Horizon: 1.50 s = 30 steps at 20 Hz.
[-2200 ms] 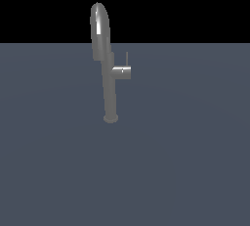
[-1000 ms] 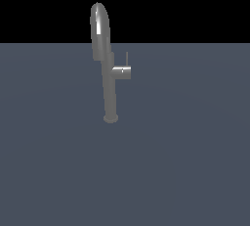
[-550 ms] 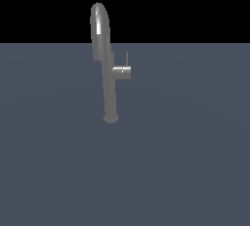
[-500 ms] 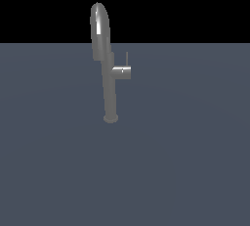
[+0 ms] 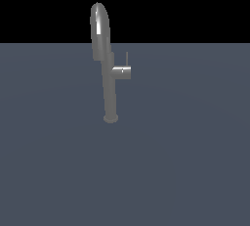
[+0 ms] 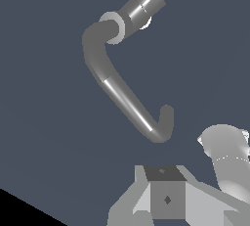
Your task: Turn on the faucet by rotating a designated handle.
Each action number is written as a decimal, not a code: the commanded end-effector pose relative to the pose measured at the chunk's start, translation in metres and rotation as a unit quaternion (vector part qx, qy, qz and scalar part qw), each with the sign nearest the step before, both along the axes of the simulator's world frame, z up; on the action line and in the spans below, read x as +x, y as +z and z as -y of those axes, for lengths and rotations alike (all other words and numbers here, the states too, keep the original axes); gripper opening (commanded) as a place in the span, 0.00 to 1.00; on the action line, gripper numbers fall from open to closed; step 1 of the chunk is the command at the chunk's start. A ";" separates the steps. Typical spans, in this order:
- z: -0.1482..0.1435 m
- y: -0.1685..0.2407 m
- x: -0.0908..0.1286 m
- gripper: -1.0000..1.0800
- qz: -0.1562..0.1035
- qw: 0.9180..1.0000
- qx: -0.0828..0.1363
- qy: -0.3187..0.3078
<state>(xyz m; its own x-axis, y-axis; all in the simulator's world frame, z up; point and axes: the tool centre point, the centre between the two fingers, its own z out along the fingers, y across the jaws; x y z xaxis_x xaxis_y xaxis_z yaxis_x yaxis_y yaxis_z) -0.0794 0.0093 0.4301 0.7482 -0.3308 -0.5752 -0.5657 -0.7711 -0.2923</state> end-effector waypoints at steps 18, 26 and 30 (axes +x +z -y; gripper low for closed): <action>0.014 -0.086 0.096 0.00 -0.188 0.946 0.188 -0.184; 0.017 -0.134 0.123 0.00 -0.263 0.892 0.263 -0.258; 0.017 -0.154 0.131 0.00 -0.290 0.866 0.290 -0.286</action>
<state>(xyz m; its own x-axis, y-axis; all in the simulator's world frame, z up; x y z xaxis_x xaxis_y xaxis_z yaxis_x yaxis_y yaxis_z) 0.0480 -0.0077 0.2833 0.1118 -0.1024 -0.9884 -0.9825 -0.1603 -0.0946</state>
